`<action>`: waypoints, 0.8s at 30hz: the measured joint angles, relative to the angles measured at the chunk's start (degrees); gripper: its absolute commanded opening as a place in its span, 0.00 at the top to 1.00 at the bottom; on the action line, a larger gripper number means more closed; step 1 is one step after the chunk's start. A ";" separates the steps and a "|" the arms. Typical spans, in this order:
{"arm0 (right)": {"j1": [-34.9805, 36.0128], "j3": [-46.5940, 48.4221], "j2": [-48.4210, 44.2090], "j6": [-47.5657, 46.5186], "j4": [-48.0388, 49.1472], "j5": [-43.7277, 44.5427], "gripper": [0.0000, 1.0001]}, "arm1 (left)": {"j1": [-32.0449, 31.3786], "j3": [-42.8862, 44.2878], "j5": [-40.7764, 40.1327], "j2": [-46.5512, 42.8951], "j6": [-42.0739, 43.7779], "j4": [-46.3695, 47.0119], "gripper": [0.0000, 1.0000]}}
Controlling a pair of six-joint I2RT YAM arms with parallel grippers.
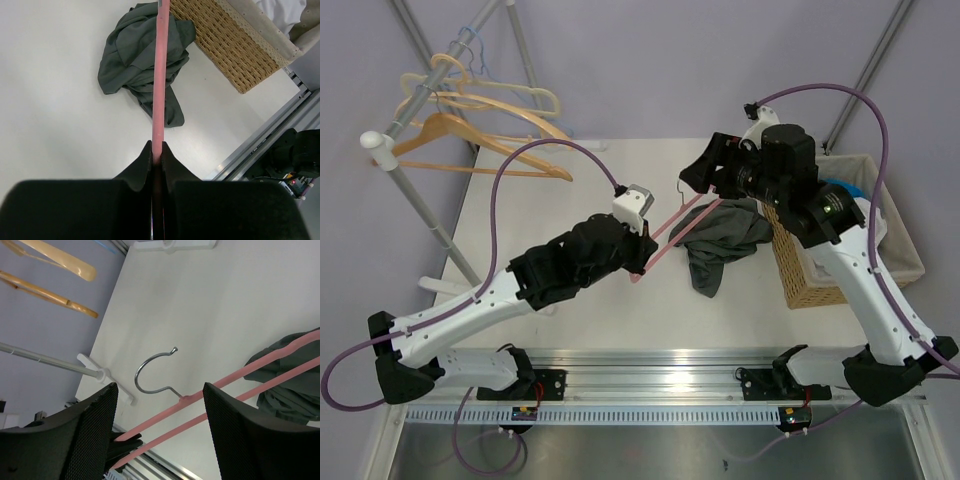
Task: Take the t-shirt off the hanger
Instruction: Place the hanger at the clothesline.
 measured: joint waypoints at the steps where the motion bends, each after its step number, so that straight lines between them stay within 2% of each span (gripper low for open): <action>1: 0.15 0.00 0.79 0.13 0.02 0.02 0.25 | -0.13 0.00 -0.13 0.00 0.00 0.00 1.00; 9: 1.92 -1.51 3.26 0.13 1.49 0.26 0.27 | -1.03 0.00 -0.26 0.02 -0.35 0.00 1.00; 13: 1.92 -1.66 3.17 0.42 3.10 0.24 0.32 | -1.79 -0.02 -0.24 0.02 -0.39 0.02 1.00; 24: 1.95 -4.20 1.22 0.15 5.84 -0.42 0.37 | -2.21 -0.02 -0.20 0.02 -0.42 0.02 1.00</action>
